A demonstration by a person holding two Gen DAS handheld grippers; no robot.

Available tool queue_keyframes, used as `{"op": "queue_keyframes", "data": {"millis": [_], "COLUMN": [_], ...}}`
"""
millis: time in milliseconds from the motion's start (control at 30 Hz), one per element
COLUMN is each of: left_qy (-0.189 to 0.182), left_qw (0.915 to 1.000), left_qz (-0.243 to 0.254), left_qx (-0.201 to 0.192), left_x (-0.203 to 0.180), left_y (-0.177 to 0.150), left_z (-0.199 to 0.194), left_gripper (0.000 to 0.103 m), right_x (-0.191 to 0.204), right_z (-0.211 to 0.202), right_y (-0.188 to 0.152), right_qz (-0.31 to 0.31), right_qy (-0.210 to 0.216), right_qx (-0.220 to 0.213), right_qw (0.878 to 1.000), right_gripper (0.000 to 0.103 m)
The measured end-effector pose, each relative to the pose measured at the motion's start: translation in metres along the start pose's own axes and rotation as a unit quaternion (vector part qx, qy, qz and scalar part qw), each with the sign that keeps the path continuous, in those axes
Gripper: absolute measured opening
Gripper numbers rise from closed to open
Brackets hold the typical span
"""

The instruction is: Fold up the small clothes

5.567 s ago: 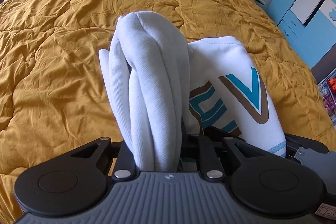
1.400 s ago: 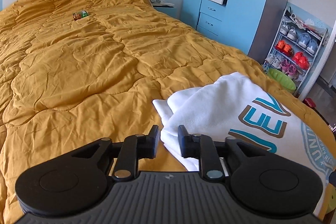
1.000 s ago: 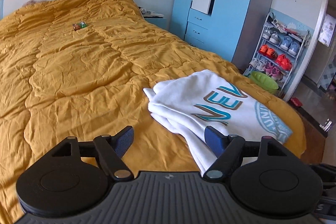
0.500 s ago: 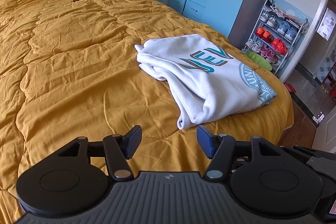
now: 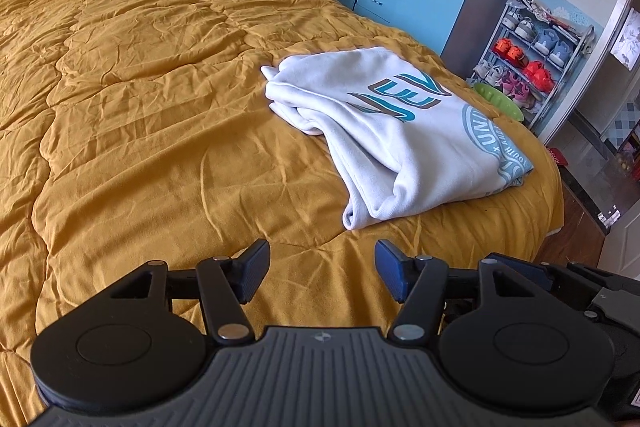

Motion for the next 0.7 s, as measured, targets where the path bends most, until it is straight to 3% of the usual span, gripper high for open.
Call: {"op": "queue_keyframes", "data": {"millis": [700], "left_qy": [0.016], "left_qw": [0.9999], "left_qz": [0.003], "left_qx": [-0.005], "left_x": [0.0044], "left_y": [-0.0027], "left_z": [-0.0004], "left_gripper": [0.071], "right_x": [0.0036], "right_z": [0.0056], "right_y": [0.0002], "right_qz": [-0.006], "right_qy": [0.001], "right_qx": [0.004], "right_qw": [1.000], "right_gripper": [0.065]}}
Point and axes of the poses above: each gripper's, at about its wrist camera, not at the fingertips, and z roughly the way its jaws point, x to its left, y to its top, the point moved 1 cm from there along z, roughly the way its jaws point, and after that the axes turned 3 degrees about y, right-handed, at the moved point
